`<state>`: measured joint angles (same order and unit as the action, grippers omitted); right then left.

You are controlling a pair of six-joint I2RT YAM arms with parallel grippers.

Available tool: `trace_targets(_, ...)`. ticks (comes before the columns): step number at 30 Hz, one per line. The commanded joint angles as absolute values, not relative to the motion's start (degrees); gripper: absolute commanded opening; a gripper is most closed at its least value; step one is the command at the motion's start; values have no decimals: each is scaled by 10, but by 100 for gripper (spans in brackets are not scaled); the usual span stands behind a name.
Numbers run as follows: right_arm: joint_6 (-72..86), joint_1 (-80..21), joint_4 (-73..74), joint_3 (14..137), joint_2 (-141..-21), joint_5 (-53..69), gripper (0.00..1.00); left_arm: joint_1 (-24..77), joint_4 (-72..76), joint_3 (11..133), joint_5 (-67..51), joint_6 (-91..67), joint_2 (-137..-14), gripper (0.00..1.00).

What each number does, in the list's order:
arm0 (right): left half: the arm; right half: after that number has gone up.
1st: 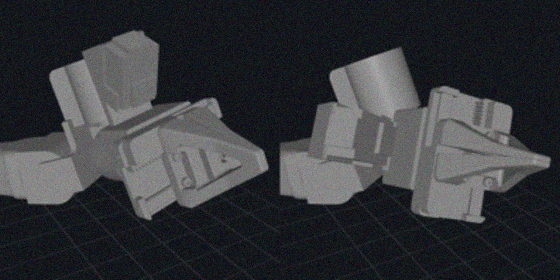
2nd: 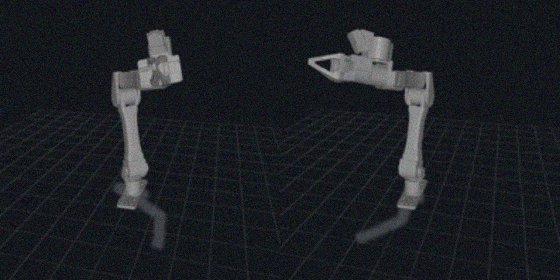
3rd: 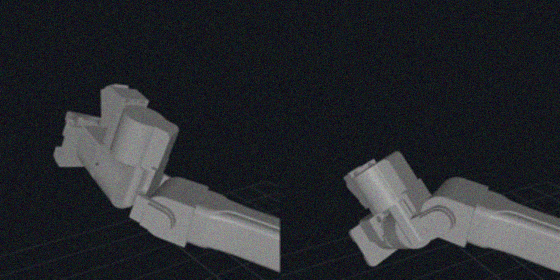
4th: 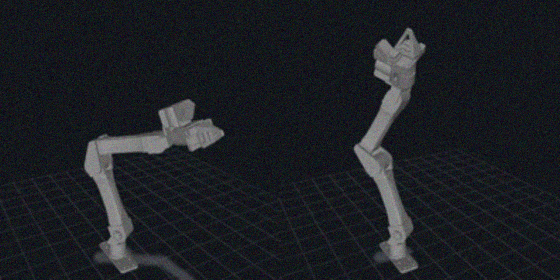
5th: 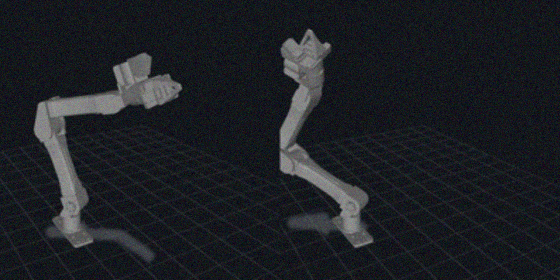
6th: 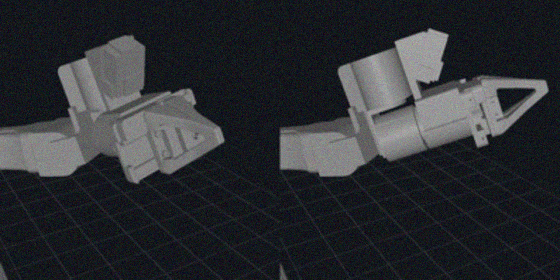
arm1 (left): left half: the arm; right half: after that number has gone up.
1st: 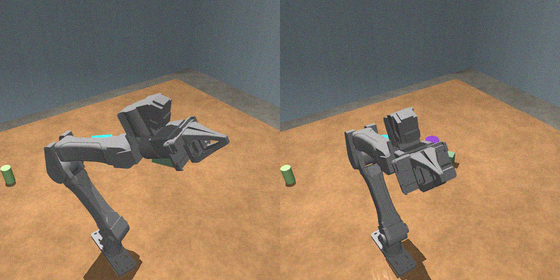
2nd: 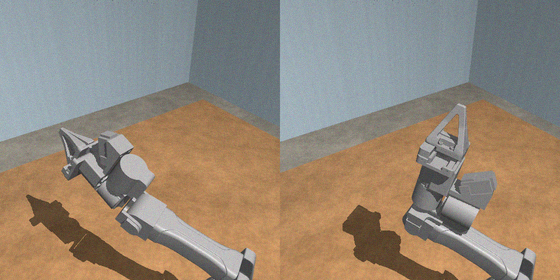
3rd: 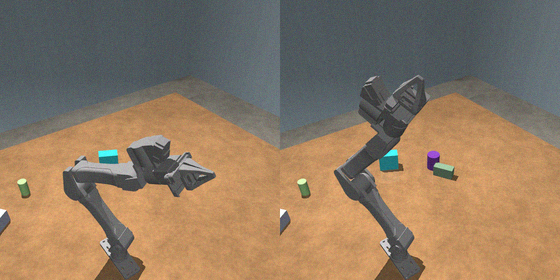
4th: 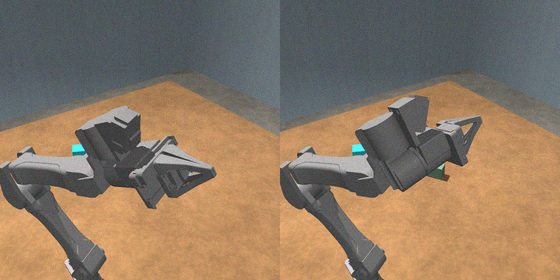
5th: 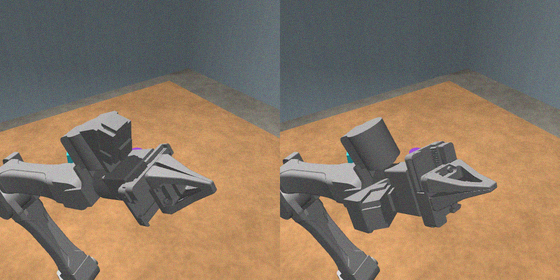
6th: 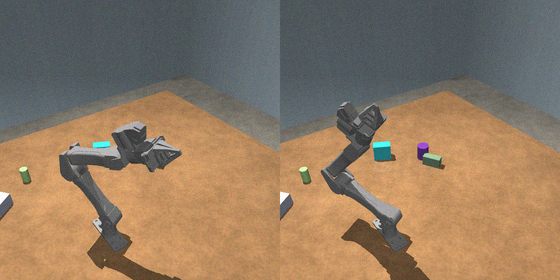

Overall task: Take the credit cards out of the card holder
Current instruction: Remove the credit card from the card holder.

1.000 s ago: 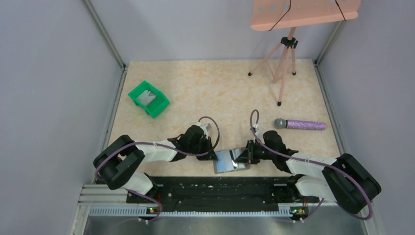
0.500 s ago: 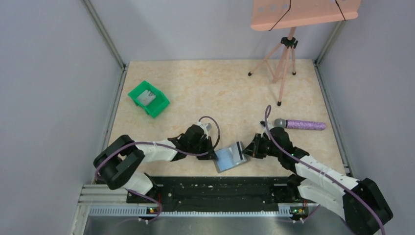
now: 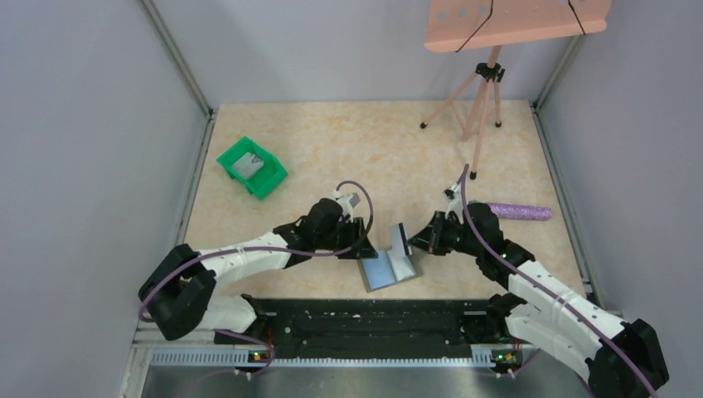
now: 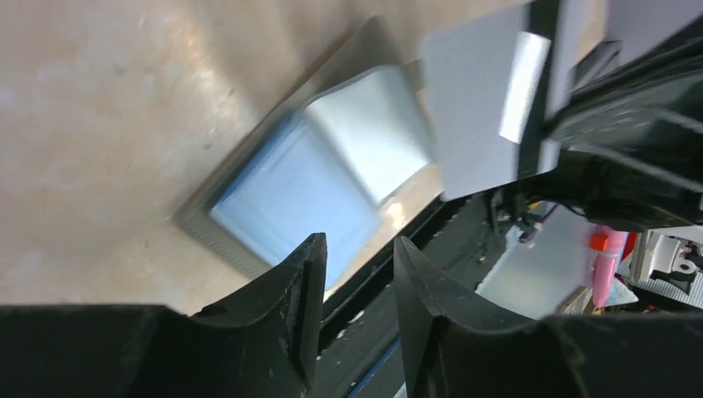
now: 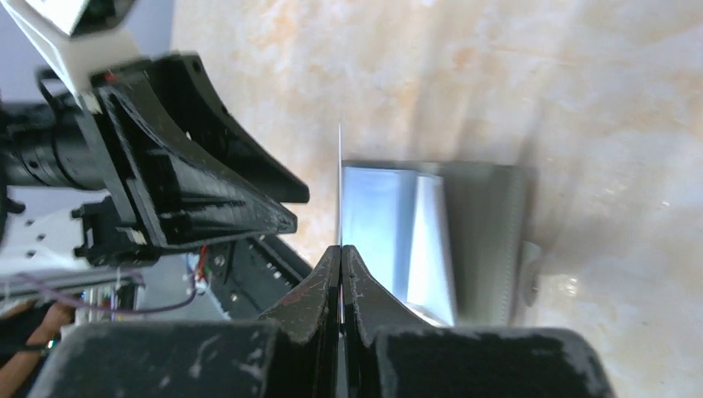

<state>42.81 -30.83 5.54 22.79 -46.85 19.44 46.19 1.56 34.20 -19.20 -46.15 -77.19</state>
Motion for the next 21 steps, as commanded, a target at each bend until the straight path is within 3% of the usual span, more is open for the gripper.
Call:
trace_targets(1, 391, -303, 38, 264, -463, 293, 0, 461, -40, 416, -182, -415, -706, 43)
trace_targets(11, 387, -302, -70, 226, -440, 495, 0, 461, -56, 436, -259, -334, -625, 54)
trace_targets(21, 409, -303, -117, 218, -447, 538, 0, 461, -104, 471, -329, -305, -650, 51)
